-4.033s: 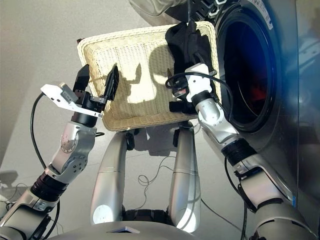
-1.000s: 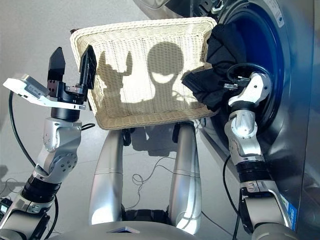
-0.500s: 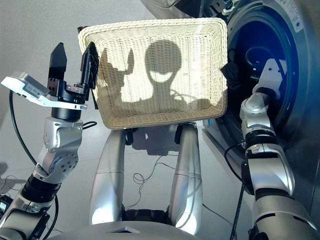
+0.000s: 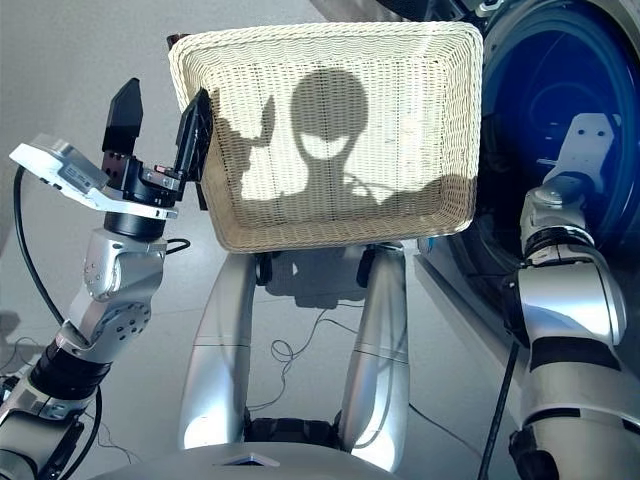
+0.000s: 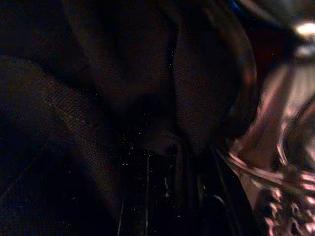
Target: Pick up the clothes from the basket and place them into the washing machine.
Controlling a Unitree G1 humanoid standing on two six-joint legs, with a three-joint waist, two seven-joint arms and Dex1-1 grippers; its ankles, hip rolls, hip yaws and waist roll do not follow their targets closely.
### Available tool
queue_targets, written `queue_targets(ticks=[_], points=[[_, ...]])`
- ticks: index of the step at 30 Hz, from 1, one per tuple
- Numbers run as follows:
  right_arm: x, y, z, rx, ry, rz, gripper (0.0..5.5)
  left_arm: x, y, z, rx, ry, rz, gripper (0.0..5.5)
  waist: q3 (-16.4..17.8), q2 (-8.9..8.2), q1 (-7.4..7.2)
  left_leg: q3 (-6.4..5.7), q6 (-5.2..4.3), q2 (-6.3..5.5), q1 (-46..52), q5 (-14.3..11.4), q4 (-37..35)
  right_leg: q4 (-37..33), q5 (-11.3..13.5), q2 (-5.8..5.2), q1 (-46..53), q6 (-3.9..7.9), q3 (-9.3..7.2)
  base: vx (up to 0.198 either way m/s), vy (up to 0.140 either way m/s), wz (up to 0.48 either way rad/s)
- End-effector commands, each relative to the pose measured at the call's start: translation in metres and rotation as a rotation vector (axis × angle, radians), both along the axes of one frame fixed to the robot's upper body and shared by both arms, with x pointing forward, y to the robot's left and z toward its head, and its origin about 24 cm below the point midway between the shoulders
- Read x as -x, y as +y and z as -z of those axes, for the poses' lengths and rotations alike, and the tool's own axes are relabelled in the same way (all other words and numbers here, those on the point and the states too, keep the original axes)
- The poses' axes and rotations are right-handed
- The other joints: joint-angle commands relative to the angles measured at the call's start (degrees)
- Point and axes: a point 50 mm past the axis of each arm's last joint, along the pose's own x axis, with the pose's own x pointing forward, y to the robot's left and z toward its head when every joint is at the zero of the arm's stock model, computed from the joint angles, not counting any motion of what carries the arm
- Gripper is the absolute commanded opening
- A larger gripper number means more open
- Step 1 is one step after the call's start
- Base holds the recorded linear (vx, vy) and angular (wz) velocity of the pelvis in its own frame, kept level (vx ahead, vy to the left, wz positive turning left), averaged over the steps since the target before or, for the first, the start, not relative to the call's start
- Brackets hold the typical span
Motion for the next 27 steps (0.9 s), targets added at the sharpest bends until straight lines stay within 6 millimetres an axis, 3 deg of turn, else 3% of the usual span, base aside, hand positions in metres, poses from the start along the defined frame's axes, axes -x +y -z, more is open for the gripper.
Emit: queue_targets(ticks=[1, 8, 9, 10, 18, 23, 27], points=[[0.061, -0.069, -0.100, 0.131, -0.223, 0.296, 0.00, 0.017, -0.003, -0.019, 0.052, -0.124, 0.019, 5.50, -1.03, 1.11, -0.32, -0.42, -3.70, 2.75, 4.52, 0.32, -2.03, -0.25, -1.65, 1.05, 5.18, -0.88, -3.12, 0.000, 0.000, 0.000], [0.048, -0.055, -0.104, 0.034, -0.404, 0.244, 0.17, 0.014, -0.003, -0.023, 0.069, -0.132, 0.011, 5.50, -1.03, 1.21, -0.45, -0.43, -3.53, 2.62, 4.49, 0.11, -1.90, -0.08, -1.88, 1.23, 5.11, -0.90, -2.97, 0.000, 0.000, 0.000], [0.045, -0.053, -0.103, 0.027, -0.411, 0.224, 2.65, 0.014, -0.004, -0.023, 0.071, -0.133, 0.010, 5.50, -1.03, 1.23, -0.51, -0.41, -3.53, 2.64, 4.46, 0.14, -1.92, -0.09, -1.86, 1.24, 5.05, -0.91, -2.99, 0.000, 0.000, 0.000], [0.043, -0.052, -0.102, 0.018, -0.422, 0.212, 5.50, 0.013, -0.004, -0.022, 0.074, -0.132, 0.009, 5.50, -1.03, 1.22, -0.55, -0.42, -3.52, 2.66, 4.42, 0.12, -1.85, -0.04, -1.89, 1.27, 4.98, -0.94, -2.99, 0.000, 0.000, 0.000], [0.030, -0.039, -0.102, 0.034, -0.423, 0.114, 5.50, 0.014, -0.003, -0.023, 0.086, -0.137, 0.016, 5.50, -1.03, 1.15, -0.68, -0.39, -3.53, 2.70, 4.55, 0.31, -2.09, -0.47, -1.55, 1.42, 5.10, -0.97, -2.85, 0.000, 0.000, 0.000], [0.007, -0.009, -0.102, 0.051, -0.487, -0.052, 5.50, 0.014, -0.003, -0.023, 0.099, -0.144, 0.017, 5.50, -1.03, 0.56, -1.02, -0.21, -3.35, 2.83, 4.51, 0.46, -2.42, -1.12, -1.23, 1.70, 5.23, -1.03, -2.76, 0.000, 0.000, 0.000], [-0.009, 0.021, -0.090, 0.020, -0.567, -0.199, 5.50, 0.014, 0.000, -0.024, 0.113, -0.148, 0.008, 5.50, -1.03, 0.20, -1.38, -0.19, -3.23, 2.84, 4.16, 0.56, -2.42, -1.21, -1.10, 1.87, 4.94, -1.12, -2.80, 0.000, 0.000, 0.000]])
